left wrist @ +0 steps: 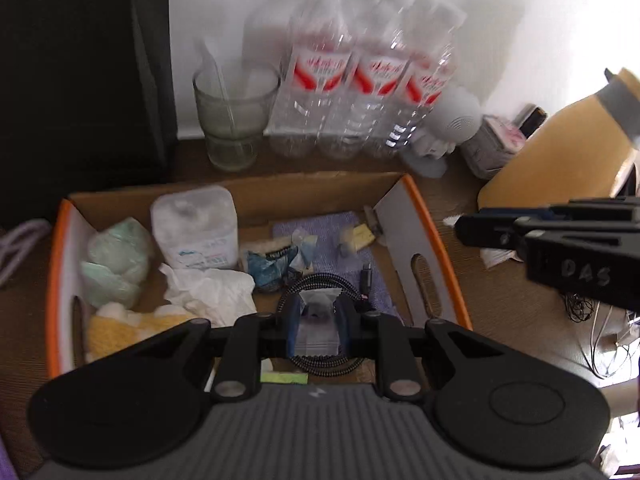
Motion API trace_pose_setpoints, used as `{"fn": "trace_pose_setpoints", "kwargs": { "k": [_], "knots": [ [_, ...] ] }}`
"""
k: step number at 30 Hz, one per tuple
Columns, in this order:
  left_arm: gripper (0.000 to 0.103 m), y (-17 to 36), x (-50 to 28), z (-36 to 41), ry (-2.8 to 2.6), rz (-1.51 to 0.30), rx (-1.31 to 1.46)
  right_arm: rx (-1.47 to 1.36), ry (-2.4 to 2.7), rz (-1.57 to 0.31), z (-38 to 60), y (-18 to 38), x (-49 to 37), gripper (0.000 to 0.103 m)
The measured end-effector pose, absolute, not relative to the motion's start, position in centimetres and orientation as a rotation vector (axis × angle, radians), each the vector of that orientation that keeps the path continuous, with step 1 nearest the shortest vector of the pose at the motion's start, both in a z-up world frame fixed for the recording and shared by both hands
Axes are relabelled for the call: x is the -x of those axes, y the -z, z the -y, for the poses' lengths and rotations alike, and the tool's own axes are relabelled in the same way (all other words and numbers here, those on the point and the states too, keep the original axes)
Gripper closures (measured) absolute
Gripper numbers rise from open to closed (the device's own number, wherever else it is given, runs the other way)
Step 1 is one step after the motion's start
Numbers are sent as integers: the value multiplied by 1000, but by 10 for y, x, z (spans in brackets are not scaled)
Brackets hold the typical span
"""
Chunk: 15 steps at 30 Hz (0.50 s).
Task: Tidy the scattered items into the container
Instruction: 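Carry both clear packets into the box and open both tools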
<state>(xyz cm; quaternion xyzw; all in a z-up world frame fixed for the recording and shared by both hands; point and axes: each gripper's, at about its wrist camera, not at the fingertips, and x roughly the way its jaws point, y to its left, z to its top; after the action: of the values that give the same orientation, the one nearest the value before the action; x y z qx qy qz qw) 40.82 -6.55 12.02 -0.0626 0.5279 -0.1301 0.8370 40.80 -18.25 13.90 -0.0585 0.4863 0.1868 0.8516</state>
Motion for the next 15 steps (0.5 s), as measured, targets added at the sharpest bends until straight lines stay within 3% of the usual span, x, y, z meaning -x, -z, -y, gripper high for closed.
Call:
{"fn": "trace_pose_setpoints", "kwargs": {
  "k": [4, 6, 8, 10, 15],
  "knots": [
    [82, -98, -425, 68, 287, -1167, 157, 134, -359, -1121, 180, -97, -438, 88],
    [66, -91, -430, 70, 286, -1186, 145, 129, -351, -1150, 179, -83, -448, 85],
    [62, -87, -430, 69, 284, -1183, 136, 138, -336, -1175, 178, -74, -453, 85],
    [62, -88, -429, 67, 281, -1184, 130, 155, -320, -1185, 176, -69, -454, 76],
    [56, -104, -428, 57, 241, -1169, 128, 168, -315, -1167, 171, -80, -449, 69]
  ]
}}
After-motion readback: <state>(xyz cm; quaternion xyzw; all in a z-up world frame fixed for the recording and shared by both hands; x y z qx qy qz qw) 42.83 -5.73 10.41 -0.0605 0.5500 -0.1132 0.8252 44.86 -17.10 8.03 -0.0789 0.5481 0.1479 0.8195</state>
